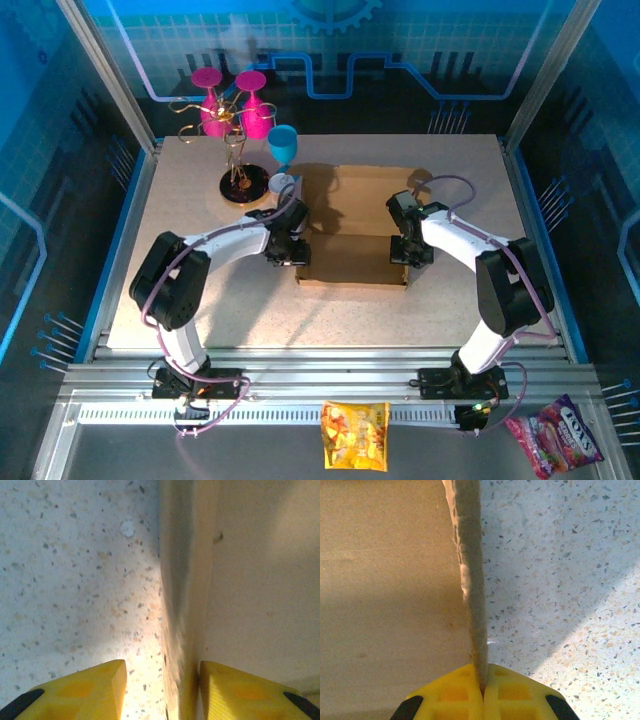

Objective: Fold the paper box

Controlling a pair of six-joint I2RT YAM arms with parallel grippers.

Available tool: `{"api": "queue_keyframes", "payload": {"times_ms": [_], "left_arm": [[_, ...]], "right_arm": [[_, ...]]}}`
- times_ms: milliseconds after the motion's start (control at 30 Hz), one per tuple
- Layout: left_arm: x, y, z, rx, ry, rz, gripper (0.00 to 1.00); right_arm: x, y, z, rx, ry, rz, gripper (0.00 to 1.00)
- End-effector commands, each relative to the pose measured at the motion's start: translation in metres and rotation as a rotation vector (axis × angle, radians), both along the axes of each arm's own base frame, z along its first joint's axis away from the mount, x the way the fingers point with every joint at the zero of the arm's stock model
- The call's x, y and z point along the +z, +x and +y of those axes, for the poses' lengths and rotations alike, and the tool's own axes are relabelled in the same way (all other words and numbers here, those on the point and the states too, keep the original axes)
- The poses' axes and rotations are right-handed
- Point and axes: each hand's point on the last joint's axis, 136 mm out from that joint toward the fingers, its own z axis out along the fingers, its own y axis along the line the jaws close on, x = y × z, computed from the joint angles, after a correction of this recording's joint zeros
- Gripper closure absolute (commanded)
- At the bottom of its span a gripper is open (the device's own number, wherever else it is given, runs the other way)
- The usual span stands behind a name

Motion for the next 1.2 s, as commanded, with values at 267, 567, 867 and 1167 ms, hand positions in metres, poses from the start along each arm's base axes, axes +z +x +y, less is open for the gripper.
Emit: {"api": "queue_keyframes", "payload": {"times_ms": [267, 567, 867, 1167], "left_arm": [[0.003, -0.002, 0.001, 0.086, -0.020, -0.039, 0.57], [-0.012, 0.010, -0.006, 0.069, 0.017, -0.019, 0.59], [-0.016, 0.013, 0.001, 0.064, 0.107, -0.027, 0.96], [-0.006, 0.019, 0.008, 0.051, 0.221, -0.051, 1.00]], "right_arm": [[0.010, 0.005, 0.007, -0.012, 0.015, -0.029, 1.00], [0.011, 0.004, 0.007, -0.008, 0.017, -0.036, 1.00], [0.013, 0.005, 0.008, -0.001, 0.018, -0.049, 1.00], [0.016, 0.006, 0.009, 0.014, 0.001, -0.057, 1.00]]}}
